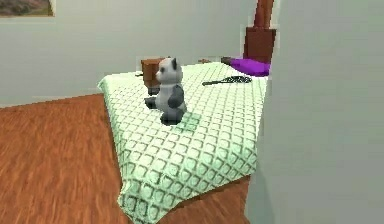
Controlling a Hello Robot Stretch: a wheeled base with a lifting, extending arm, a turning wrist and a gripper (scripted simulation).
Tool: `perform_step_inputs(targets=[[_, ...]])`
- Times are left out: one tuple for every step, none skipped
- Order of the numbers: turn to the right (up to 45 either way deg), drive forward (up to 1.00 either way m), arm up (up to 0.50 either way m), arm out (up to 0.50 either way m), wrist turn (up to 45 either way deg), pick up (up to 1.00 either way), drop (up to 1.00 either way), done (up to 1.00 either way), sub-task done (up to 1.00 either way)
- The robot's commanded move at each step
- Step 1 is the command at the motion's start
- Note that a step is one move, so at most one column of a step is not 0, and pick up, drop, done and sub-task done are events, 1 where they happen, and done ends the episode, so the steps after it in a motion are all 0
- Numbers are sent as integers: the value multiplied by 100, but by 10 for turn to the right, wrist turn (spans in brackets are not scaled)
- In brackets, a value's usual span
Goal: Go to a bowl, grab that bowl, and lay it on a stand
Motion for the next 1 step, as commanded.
perform_step_inputs(targets=[[-450,0,0,0,0,0,0,0,0]])
